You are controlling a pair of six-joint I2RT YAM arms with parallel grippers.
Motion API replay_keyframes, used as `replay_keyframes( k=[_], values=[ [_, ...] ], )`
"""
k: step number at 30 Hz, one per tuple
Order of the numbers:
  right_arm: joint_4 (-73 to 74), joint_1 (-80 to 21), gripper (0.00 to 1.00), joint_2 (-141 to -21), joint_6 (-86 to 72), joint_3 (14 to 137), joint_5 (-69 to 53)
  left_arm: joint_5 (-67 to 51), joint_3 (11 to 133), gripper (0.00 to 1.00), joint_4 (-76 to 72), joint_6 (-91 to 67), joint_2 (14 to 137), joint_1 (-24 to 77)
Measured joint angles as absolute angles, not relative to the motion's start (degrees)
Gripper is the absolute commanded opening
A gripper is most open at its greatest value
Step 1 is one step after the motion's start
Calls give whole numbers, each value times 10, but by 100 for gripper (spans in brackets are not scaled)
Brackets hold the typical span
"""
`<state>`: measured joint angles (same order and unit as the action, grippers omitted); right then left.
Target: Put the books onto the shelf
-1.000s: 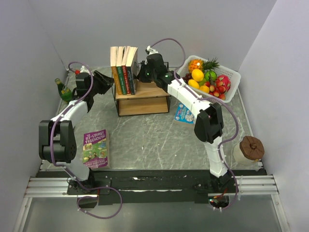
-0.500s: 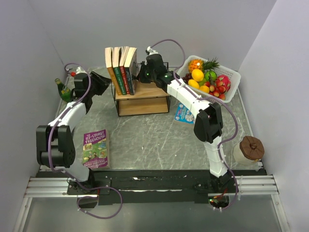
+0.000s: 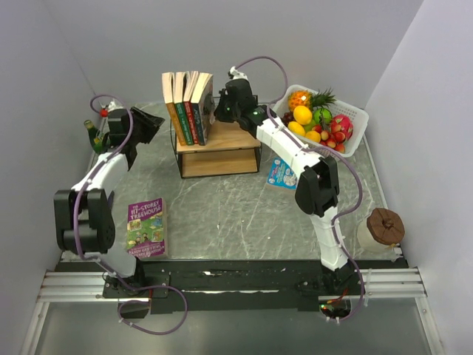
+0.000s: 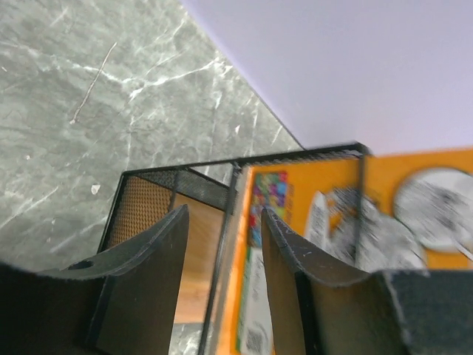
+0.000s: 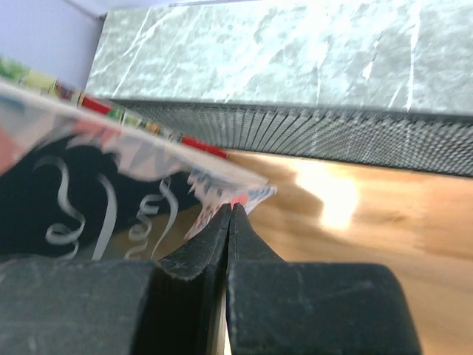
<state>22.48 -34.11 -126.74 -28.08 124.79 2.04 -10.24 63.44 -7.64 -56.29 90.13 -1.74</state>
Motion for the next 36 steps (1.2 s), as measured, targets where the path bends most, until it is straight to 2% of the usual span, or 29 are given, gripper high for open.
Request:
replay_keyframes(
  k=[8,22,36],
  values=[
    [234,-335,0,-1307,-283,1305,16,-131,653,49,-71,-569,965,-17],
    [227,-335,0,-1316,-287,1306,-62,-195,659,49,-92,-569,981,-13],
    [215,-334,0,-1317,-287,1300,-87,-203,664,50,-87,-567,986,-8]
  ],
)
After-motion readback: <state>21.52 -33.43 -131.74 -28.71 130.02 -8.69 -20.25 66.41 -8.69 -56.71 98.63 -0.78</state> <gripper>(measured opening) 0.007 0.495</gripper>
